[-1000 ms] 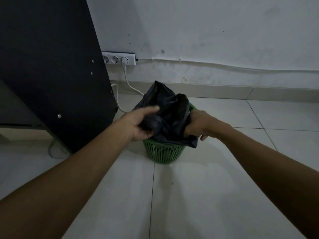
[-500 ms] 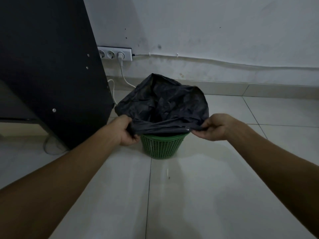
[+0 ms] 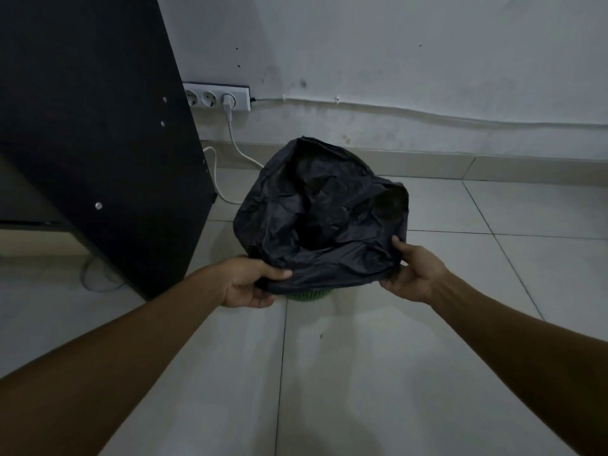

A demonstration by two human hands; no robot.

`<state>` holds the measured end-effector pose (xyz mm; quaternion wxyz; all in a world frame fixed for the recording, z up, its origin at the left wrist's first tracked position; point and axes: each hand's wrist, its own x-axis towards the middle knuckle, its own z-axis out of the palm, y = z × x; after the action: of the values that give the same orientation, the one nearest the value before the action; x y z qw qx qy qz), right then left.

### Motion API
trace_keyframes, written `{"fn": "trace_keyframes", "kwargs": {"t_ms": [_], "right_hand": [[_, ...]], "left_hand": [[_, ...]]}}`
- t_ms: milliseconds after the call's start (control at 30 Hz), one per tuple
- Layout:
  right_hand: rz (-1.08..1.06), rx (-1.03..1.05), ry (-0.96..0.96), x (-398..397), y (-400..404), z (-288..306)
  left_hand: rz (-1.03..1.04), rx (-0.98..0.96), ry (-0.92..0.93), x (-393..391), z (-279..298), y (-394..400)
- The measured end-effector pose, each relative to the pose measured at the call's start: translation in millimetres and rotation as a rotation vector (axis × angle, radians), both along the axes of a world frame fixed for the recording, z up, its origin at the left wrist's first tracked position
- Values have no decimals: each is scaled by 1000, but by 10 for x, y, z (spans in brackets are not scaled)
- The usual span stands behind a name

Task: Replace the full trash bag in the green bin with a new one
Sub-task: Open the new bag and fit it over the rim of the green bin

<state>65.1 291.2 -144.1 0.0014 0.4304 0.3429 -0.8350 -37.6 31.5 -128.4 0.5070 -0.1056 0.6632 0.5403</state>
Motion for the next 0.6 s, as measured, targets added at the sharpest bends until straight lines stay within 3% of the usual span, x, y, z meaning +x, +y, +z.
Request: {"fn": "trace_keyframes", "kwargs": {"t_ms": [167,233,300,333,367,400,433,500,600], "right_hand": [[-40,32,-27,-80,119,-1],[-18,30,-57,-107,94,10],[-11,4,-62,-123,54,5],[-9,-3,-58,-127,30,13],[-7,-6,-47,-136,17,12],[-2,-3,-31,-144,6,18],[8,-8,-7,-149,-2,26],[40,-26,46,-146,-25,60],[6,-37,37,-144,-4,37]], "left_hand": [[114,53,-29,-98,183,-75],[258,2,64,-98,377,-31],[690,-125,388,-136,441,36],[862,-302,681,-156,471,67],[848,-444,1020,-146,502,107],[673,-500,1278,-120,506,149],[444,-535,1399,-84,483,182],[83,-647,1235,-76,332,263],[55,-629,977,-167,149,253]]}}
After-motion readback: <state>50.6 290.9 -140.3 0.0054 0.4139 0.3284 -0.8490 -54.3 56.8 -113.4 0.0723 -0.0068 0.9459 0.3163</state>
